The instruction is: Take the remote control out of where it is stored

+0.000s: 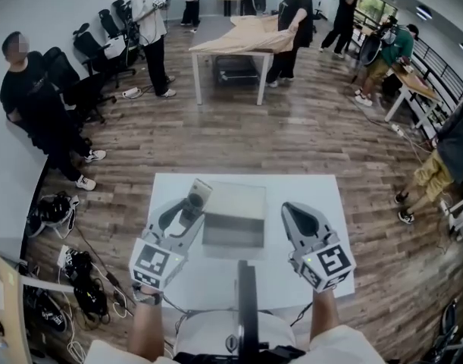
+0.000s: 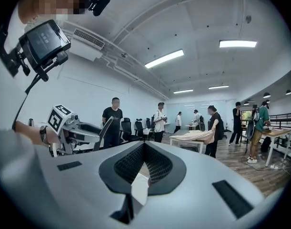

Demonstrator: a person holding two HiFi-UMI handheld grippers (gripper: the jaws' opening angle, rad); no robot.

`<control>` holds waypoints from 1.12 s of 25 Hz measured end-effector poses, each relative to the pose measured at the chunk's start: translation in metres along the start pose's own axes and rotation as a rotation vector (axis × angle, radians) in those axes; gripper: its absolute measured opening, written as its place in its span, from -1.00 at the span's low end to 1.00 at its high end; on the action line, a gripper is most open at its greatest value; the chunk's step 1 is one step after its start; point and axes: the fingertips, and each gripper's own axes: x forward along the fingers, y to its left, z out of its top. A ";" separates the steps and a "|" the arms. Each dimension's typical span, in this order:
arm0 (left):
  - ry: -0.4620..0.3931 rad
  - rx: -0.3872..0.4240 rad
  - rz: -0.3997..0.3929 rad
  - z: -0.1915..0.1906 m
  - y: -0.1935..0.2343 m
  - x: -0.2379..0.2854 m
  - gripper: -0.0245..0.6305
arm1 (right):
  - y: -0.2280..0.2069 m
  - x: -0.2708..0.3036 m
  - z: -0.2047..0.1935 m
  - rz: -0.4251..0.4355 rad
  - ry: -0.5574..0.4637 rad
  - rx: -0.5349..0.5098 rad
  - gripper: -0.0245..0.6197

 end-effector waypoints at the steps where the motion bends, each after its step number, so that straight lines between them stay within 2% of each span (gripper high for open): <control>1: -0.015 -0.005 -0.001 0.005 0.002 -0.003 -0.36 | 0.000 0.000 0.001 -0.003 -0.003 -0.002 -0.93; 6: -0.080 -0.040 0.020 0.025 0.014 -0.015 -0.36 | 0.004 -0.001 0.001 -0.008 0.007 0.000 -0.93; 13: -0.145 -0.056 0.014 0.036 0.005 -0.014 -0.36 | 0.003 -0.005 -0.002 -0.024 0.029 -0.006 -0.93; 28: -0.145 -0.048 0.005 0.042 0.001 -0.007 -0.36 | -0.001 -0.002 0.000 -0.029 0.026 -0.026 -0.93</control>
